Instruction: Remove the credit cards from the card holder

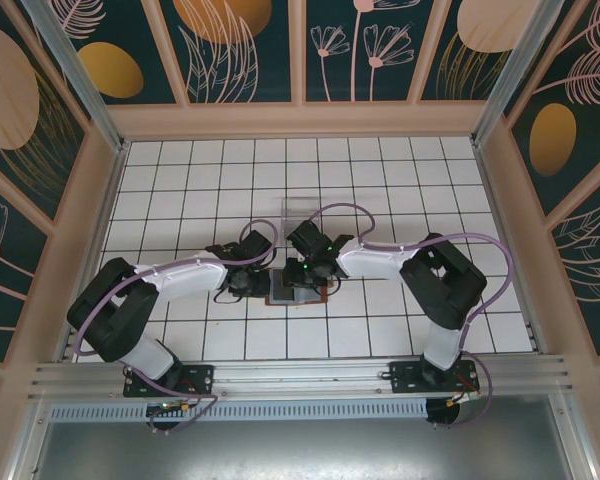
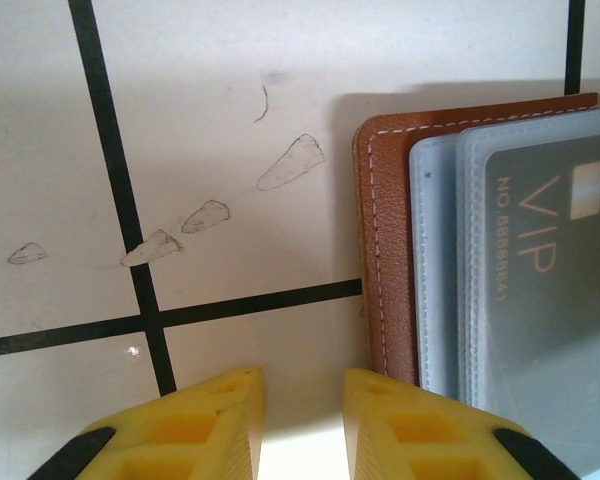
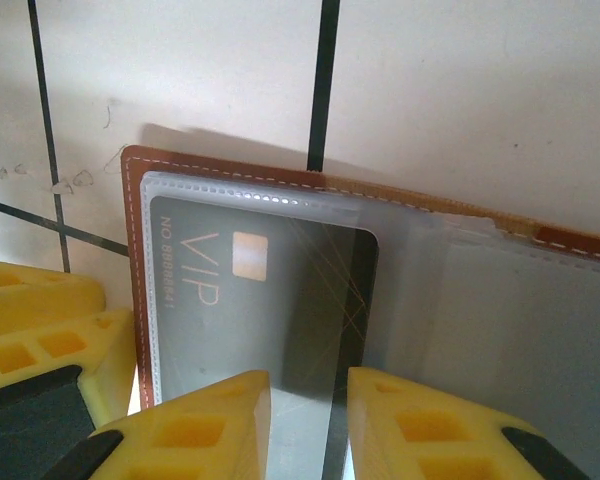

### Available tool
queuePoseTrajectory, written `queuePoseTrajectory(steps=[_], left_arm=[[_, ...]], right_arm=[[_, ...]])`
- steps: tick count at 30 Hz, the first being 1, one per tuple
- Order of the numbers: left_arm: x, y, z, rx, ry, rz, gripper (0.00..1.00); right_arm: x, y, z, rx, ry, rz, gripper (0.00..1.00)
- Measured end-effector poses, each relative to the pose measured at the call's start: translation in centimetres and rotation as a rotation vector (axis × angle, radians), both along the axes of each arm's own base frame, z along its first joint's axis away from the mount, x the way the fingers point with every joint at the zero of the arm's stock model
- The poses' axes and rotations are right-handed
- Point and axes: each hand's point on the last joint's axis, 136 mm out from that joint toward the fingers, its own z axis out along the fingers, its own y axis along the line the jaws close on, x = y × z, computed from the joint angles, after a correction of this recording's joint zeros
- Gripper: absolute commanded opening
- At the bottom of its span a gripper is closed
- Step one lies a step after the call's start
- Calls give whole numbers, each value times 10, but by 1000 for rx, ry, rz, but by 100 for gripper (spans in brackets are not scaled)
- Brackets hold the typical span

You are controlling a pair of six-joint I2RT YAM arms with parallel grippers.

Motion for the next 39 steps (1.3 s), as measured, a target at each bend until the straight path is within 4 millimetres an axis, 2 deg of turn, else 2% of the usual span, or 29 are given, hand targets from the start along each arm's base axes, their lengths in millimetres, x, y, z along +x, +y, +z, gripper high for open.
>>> queuePoseTrajectory(steps=[9, 16, 31, 35, 39], left_arm=[[0, 0, 0, -2, 1, -1, 29], [0, -1, 0, -3, 1, -1, 29], [0, -1, 2, -5, -3, -1, 28], [3, -1, 11, -15, -26, 3, 31], [12, -9, 31, -60, -76, 8, 33]], right_arm=[[-1, 9, 5, 47, 3, 17, 22], [-1, 14, 9, 74, 1, 26, 25], [0, 0, 3, 26, -10, -11, 26], [1, -3, 1, 27, -1, -25, 26], [1, -3, 3, 36, -4, -30, 27]])
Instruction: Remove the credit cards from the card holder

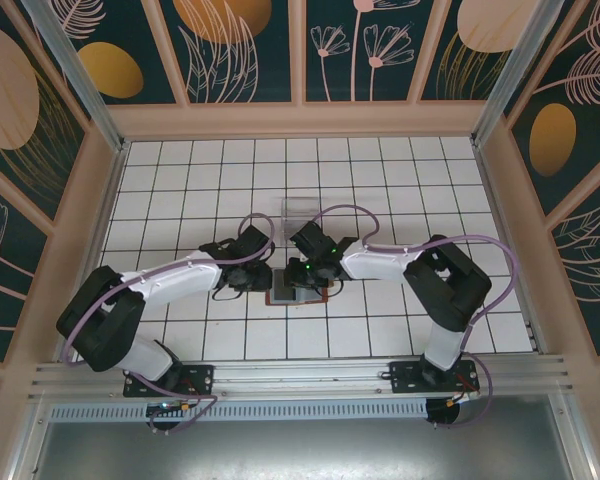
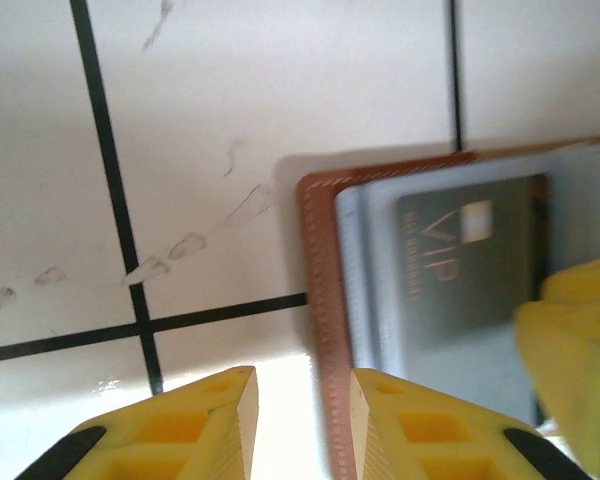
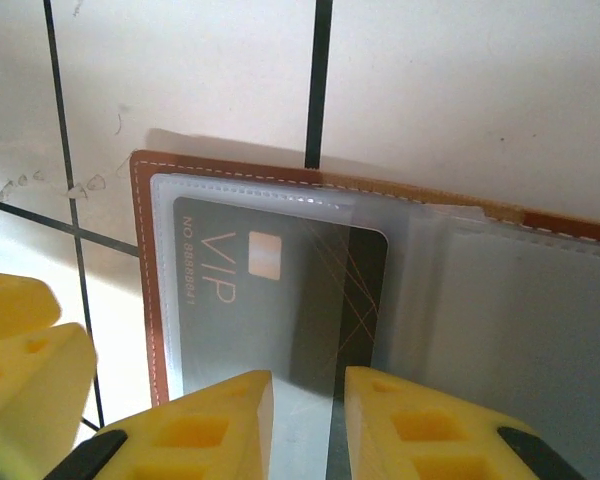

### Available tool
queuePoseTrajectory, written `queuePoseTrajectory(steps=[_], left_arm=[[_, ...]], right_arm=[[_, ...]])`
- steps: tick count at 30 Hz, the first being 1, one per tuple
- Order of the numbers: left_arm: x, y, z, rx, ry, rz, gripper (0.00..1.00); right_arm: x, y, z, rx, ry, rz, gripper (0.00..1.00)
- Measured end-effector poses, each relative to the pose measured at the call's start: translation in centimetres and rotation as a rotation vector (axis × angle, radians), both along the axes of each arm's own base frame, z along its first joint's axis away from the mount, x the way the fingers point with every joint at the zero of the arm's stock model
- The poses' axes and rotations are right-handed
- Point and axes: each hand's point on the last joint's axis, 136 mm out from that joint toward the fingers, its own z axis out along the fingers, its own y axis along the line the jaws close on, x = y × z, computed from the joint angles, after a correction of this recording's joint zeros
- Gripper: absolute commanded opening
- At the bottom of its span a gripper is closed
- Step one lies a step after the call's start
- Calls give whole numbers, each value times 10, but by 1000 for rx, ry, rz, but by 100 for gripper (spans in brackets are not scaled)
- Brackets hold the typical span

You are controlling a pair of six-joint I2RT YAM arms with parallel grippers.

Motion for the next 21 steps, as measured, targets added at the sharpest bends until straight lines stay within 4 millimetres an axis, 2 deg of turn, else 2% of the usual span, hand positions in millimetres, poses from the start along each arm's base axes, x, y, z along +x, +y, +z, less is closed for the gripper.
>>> queuePoseTrajectory(steps=[3, 6, 12, 21], left_arm=[[5, -9, 9, -44, -20, -1, 34], [5, -14, 9, -67, -12, -4, 33], [4, -17, -5, -60, 22, -11, 33], [2, -19, -20, -46, 59, -16, 31]], right_arm=[[1, -2, 0, 1, 1, -6, 27], [2, -3, 3, 7, -4, -10, 27], [4, -3, 10, 27, -11, -13, 27], [7, -7, 8, 25, -6, -25, 27]])
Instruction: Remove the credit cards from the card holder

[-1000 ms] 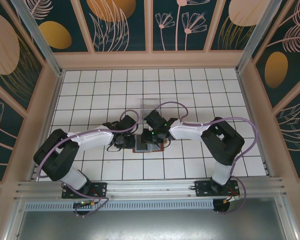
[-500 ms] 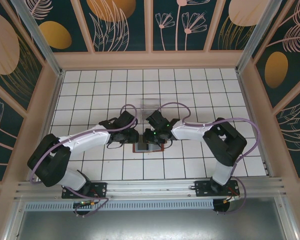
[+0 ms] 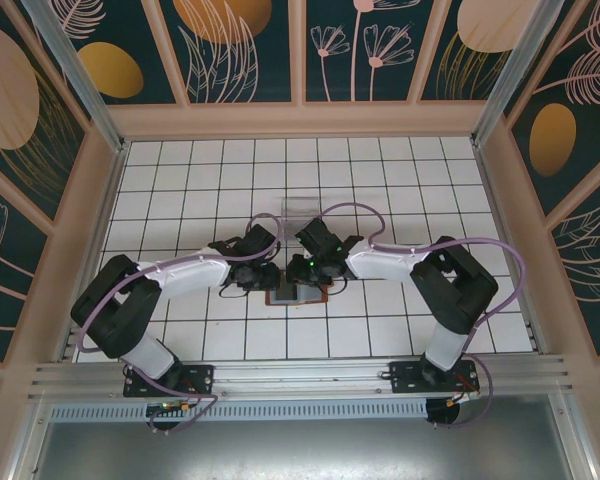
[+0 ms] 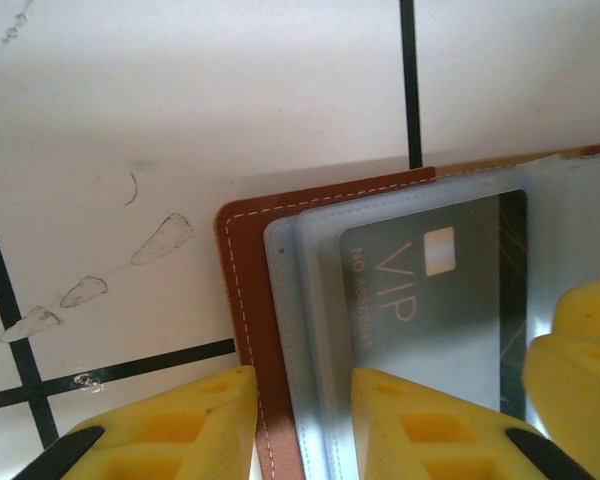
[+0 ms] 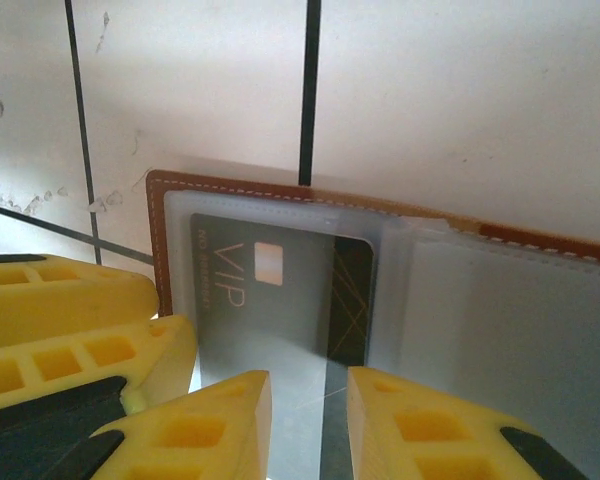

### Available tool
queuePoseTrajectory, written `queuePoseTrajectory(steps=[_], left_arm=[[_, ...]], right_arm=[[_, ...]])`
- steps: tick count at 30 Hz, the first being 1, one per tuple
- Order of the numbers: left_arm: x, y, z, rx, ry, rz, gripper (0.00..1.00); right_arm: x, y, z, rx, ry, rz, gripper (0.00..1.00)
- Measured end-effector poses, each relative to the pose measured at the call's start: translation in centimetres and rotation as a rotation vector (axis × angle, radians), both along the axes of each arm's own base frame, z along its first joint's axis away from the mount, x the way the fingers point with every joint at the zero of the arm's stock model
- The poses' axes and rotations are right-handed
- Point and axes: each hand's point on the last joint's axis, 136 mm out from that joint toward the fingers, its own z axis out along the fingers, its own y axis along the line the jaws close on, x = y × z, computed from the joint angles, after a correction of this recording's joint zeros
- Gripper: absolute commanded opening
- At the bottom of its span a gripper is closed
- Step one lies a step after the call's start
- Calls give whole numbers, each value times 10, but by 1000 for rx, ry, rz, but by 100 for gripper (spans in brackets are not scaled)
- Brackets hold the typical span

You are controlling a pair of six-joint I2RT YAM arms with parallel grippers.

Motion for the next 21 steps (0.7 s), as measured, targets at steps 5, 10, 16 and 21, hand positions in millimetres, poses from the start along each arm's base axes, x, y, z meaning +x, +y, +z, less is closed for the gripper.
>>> queuePoseTrajectory(steps=[5, 10, 16, 21], left_arm=[[1, 0, -2, 4, -2, -2, 28], [1, -1, -3, -6, -8, -3, 27], [1, -2, -3, -15, -13, -5, 27], [2, -3, -4, -19, -16, -5, 27]], right_arm=[[3, -3, -2, 5, 5, -9, 26], [0, -2, -4, 30, 17, 0, 24], [-1, -3, -11, 55, 42, -4, 23], [-1, -3, -13, 77, 47, -11, 21]])
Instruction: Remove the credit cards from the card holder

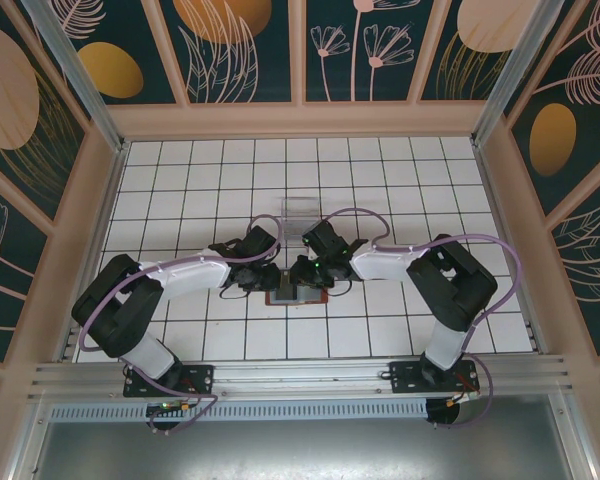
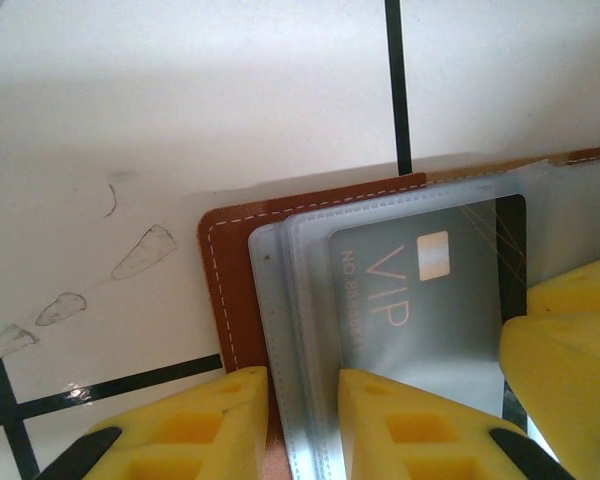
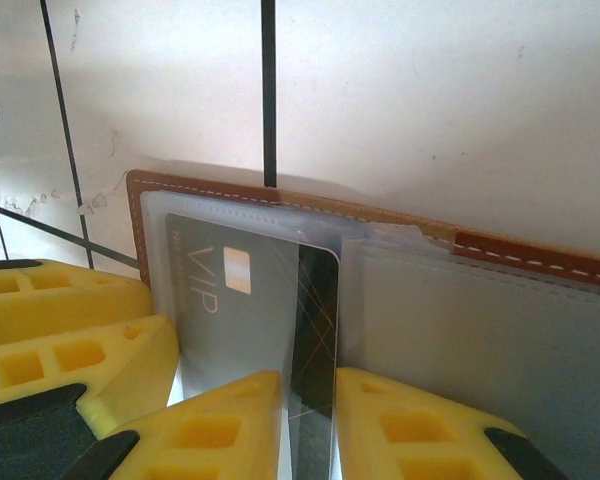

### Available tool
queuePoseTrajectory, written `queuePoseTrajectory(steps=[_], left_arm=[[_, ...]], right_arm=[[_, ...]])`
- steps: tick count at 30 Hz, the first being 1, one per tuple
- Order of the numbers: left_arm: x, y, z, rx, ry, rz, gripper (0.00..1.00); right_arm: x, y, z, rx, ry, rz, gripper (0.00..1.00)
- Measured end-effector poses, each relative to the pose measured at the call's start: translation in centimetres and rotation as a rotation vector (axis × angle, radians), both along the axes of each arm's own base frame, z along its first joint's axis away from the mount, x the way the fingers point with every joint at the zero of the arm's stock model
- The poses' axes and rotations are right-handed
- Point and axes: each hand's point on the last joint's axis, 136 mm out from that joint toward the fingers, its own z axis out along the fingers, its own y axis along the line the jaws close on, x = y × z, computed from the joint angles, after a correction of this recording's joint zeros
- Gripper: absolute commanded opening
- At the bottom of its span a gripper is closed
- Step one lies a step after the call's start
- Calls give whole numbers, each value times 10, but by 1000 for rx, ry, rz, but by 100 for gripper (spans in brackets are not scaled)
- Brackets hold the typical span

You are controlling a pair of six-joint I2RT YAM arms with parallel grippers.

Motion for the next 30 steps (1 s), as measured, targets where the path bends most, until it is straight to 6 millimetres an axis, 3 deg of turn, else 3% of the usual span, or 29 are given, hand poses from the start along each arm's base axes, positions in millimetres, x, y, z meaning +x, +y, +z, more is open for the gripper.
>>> queuePoseTrajectory(steps=[13, 30], left_arm=[[0, -1, 0, -6, -2, -1, 26], [0, 1, 0, -2, -5, 1, 30]], right_arm=[[-1, -1, -3, 166, 33, -33, 15], [-4, -4, 0, 291, 24, -49, 0]])
